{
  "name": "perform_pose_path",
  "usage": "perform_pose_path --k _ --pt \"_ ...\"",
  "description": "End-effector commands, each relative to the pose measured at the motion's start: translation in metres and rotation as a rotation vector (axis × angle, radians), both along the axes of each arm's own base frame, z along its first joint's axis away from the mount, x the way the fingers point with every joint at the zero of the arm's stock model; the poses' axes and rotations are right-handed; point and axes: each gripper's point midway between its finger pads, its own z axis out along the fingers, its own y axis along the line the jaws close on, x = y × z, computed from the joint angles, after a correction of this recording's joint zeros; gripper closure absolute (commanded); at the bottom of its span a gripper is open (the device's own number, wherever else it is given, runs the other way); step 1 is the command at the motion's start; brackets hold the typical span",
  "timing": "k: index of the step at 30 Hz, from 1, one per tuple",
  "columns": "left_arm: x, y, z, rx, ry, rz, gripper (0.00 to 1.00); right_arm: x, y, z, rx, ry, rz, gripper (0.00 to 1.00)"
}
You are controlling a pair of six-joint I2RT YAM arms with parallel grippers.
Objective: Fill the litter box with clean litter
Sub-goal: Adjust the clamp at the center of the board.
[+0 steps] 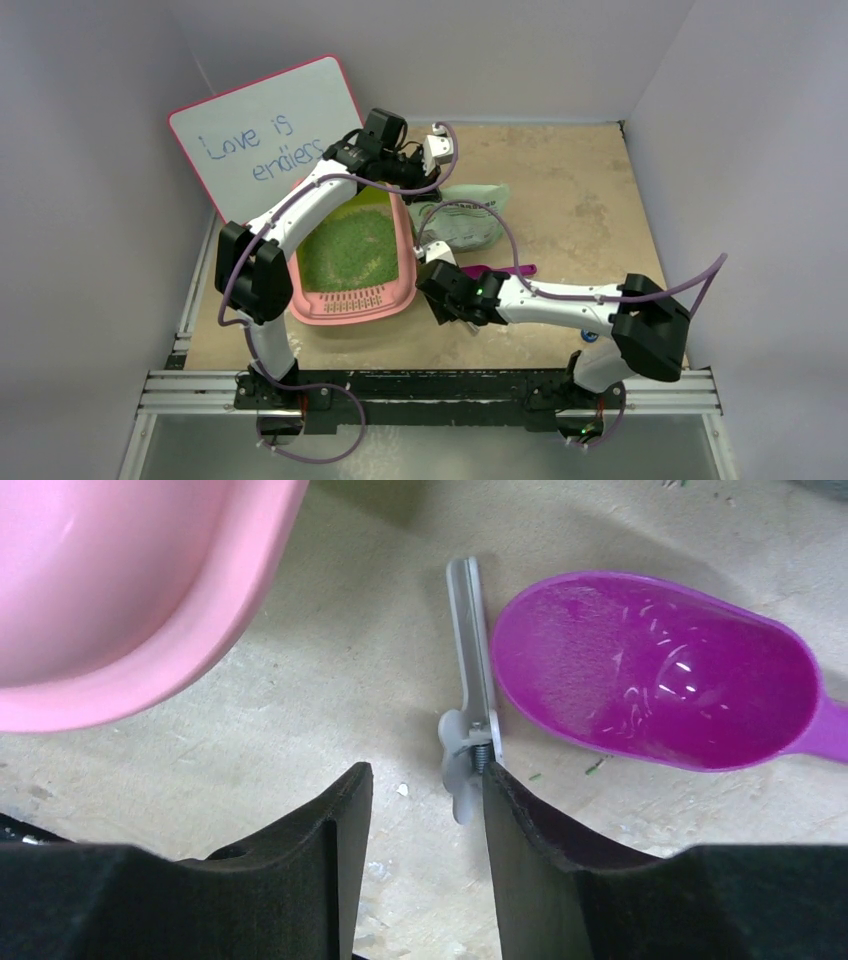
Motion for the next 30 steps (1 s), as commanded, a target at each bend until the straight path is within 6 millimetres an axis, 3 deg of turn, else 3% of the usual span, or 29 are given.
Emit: perform_pose_path --k 1,5,10,15,21,26,30 --pt "-0.005 -0.002 0.034 -0.079 -0.057 -0.016 1.0 0.006 -0.015 0.009 -0.028 -0.049 -0.023 0.52" --pt "-0.006 -0.002 0.033 -0.077 -0.056 -0.016 1.0 0.001 -0.011 0.006 -0.023 -0.028 0.025 0.51" --pt "-0.006 -0.001 0.034 -0.071 -0.063 -0.014 1.0 -0.001 -0.04 -0.006 -0.044 0.007 -0.102 0.43" --pt "-0.006 -0.001 0.034 -0.075 -0.057 -0.016 1.0 -0.004 -0.027 0.005 0.098 0.012 -0.081 0.4" --pt "-0.007 -0.001 0.034 -0.074 -0.059 -0.015 1.0 -0.003 -0.037 0.001 0.174 0.039 -0.169 0.29" --pt "-0.007 -0.001 0.033 -0.073 -0.056 -0.016 1.0 0.02 -0.045 0.003 0.454 0.096 -0.29 0.27" --pt "-0.007 -0.002 0.032 -0.077 -0.05 -0.018 1.0 0.034 -0.053 -0.005 0.547 0.106 -0.346 0.31"
